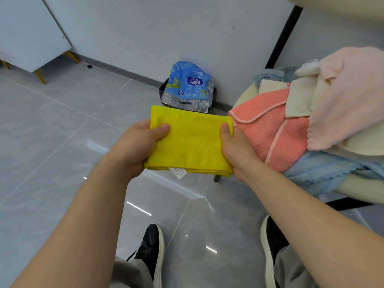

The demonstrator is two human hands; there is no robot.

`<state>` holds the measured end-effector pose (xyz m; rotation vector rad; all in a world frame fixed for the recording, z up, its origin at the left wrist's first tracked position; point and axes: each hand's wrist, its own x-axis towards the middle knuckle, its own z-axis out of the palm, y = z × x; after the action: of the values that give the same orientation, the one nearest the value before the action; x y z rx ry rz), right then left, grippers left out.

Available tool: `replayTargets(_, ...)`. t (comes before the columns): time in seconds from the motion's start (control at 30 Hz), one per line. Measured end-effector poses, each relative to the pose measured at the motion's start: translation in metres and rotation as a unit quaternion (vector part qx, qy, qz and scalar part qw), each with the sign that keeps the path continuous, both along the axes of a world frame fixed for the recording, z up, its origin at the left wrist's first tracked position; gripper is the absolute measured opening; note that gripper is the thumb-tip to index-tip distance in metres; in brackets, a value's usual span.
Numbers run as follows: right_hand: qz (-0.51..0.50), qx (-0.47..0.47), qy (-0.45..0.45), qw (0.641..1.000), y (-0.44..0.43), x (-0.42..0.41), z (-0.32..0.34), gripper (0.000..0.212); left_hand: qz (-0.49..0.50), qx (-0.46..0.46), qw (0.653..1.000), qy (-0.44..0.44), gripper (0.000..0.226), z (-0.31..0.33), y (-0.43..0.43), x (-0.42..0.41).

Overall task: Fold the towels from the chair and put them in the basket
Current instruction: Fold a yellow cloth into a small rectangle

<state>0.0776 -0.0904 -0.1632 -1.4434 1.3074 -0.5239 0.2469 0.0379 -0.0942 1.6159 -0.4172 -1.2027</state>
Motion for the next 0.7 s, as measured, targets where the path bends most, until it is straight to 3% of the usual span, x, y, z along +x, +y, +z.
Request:
replayTargets(0.17, 0.011, -0.074, -0.019, 0.997, -0.005, -0.002, 0.01, 0.054, 0.018, 0.015, 0.998, 0.058, 0.024, 0.001, 0.0, 0.002)
replayTargets(0.27, -0.007, -0.109, -0.01, 0.994, -0.01, -0.006, 0.019, 0.041, 0.009, 0.008, 0.996, 0.093, 0.034, 0.003, 0.0, 0.003)
replayTargets(0.47, -0.04, -0.124, -0.023, 0.991, -0.019, -0.008, 0.025, 0.044, 0.02, -0.01, 0.993, 0.117, 0.043, 0.004, -0.002, 0.0)
replayTargets(0.7, 0.001, -0.178, 0.009, 0.984, -0.024, -0.014, 0.028, 0.039, -0.017, -0.047, 0.984, 0.171, 0.045, 0.005, 0.001, 0.001)
